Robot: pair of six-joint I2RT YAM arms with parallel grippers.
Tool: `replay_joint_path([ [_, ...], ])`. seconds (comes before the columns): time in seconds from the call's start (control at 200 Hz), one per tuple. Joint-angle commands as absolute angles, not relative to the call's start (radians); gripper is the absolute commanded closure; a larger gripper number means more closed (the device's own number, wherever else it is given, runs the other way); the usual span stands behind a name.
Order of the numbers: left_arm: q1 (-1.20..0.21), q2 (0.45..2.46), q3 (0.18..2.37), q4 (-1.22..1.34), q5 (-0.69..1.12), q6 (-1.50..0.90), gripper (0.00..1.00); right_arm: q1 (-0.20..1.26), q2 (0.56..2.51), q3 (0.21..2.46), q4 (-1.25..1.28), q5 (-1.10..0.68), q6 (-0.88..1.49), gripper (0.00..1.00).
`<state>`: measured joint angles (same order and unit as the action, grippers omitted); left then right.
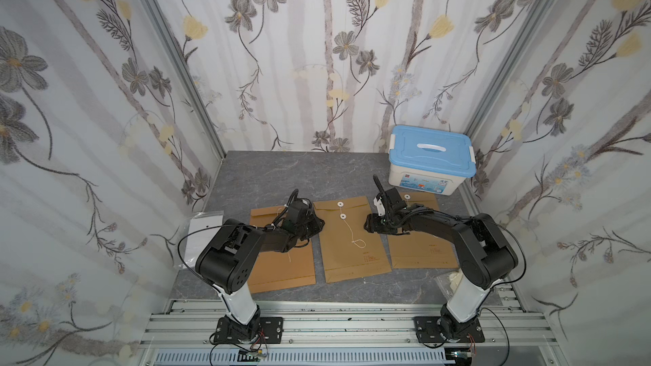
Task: Close the mouth of the file bag
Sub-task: Pick up the file bag from the center of the board.
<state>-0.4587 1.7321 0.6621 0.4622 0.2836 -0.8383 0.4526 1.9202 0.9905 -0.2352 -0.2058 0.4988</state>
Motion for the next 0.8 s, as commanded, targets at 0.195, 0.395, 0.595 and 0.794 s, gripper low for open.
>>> replay_joint_path([
  [0.195,-0.446,1.726,0.647,0.538,0.313,-0.876,0.91,0.455,1.919,0.992,-0.226,-0.209,0.492,0.36],
  [0.395,-0.443,1.693,0.634,0.521,0.302,-0.875,0.93,0.455,1.916,0.992,-0.23,-0.204,0.491,0.37],
  [0.595,-0.442,1.648,0.634,0.492,0.298,-0.866,1.0,0.454,1.904,0.991,-0.224,-0.199,0.498,0.36],
  [0.794,-0.442,1.644,0.636,0.477,0.296,-0.86,1.0,0.453,1.895,0.985,-0.208,-0.203,0.506,0.35],
])
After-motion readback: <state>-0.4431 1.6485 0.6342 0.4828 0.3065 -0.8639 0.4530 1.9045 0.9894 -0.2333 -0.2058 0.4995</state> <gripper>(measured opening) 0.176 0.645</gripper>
